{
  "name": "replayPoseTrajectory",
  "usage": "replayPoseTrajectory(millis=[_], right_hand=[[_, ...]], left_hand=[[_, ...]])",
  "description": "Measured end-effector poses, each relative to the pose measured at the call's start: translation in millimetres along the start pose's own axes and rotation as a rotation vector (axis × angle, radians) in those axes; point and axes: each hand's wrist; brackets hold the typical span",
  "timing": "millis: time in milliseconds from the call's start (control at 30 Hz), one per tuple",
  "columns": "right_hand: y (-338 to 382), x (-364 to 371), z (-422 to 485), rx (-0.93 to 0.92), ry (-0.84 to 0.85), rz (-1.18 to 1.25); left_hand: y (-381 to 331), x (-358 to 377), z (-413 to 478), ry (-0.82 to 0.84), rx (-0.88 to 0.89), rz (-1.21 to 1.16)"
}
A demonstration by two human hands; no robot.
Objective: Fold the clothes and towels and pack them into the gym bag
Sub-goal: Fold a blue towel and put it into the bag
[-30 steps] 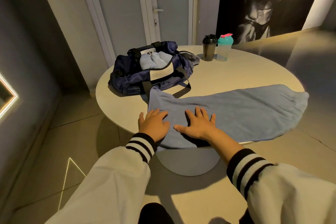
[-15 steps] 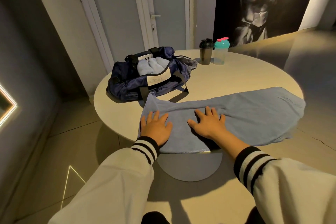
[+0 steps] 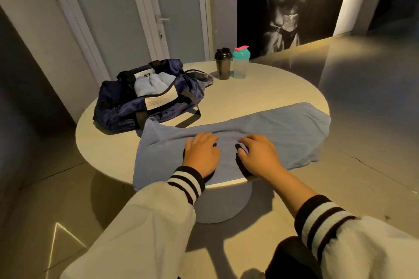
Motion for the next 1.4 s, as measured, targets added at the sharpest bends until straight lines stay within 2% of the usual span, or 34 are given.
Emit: replayPoseTrajectory(millis=[100, 167, 267, 333, 433, 500, 567, 600, 667, 800, 867, 933, 1000, 1067, 1100, 1167, 1200, 1233, 1300, 1400], right_hand=[[-31, -18, -12, 0.102, -0.077, -0.029], [-52, -29, -21, 0.224, -0.108, -0.019], [-85, -40, -34, 0.383, -0.153, 0.040], [-107, -45, -43, 0.488, -0.160, 0.099], [-137, -43, -42, 0.602, -0.078, 0.233], [-148, -38, -40, 0.611, -0.055, 0.496], [-151, -33, -36, 0.568, -0.118, 0.742], [-149, -34, -35, 0.540, -0.146, 0.784], [-142, -40, -33, 0.488, -0.170, 0.770], [-140, -35, -20, 0.485, -0.280, 0.600], [-138, -36, -15, 0.477, -0.276, 0.587], [-135, -40, -7, 0.482, -0.296, 0.569], [-121, -50, 1, 0.462, -0.361, 0.450], [-89, -61, 7, 0.287, -0.379, 0.387], [-68, -65, 8, 0.140, -0.319, 0.401], [-26, -61, 7, -0.195, -0.038, 0.395], [-10, -53, 4, -0.321, 0.107, 0.321], [-2, -41, 2, -0.394, 0.182, 0.256], [1, -21, -2, -0.371, 0.171, 0.255], [-3, -5, -8, -0.277, 0.161, 0.184]], left_hand=[[-57, 25, 5, 0.079, 0.130, -0.233], [-83, 41, 7, 0.126, 0.179, -0.278], [-102, 58, 12, 0.157, 0.259, -0.096], [-107, 61, 14, 0.077, 0.265, 0.006], [-121, 57, 17, -0.066, 0.204, 0.038], [-134, 59, 22, -0.072, 0.226, 0.059], [-146, 68, 27, 0.043, 0.275, 0.084], [-150, 72, 29, 0.126, 0.288, 0.127], [-155, 80, 32, 0.236, 0.282, 0.217], [-157, 78, 34, 0.303, 0.293, 0.246], [-152, 76, 34, 0.298, 0.315, 0.084], [-145, 72, 31, 0.233, 0.241, -0.385], [-138, 63, 25, 0.079, 0.056, -0.908], [-128, 44, 22, -0.050, -0.098, -1.241], [-120, 35, 23, -0.091, -0.151, -1.356], [-95, 19, 26, -0.167, -0.242, -1.473], [-82, 13, 27, -0.216, -0.271, -1.450], [-65, 10, 27, -0.261, -0.315, -1.351], [-36, 8, 23, -0.280, -0.379, -1.013], [0, 10, 11, -0.141, -0.403, -0.332]])
Point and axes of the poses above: each hand's wrist, its own z-axis towards the middle knuckle, its own x-axis out of the palm, y = z × x, and after that the axes turned 2 degrees about z, right-handed
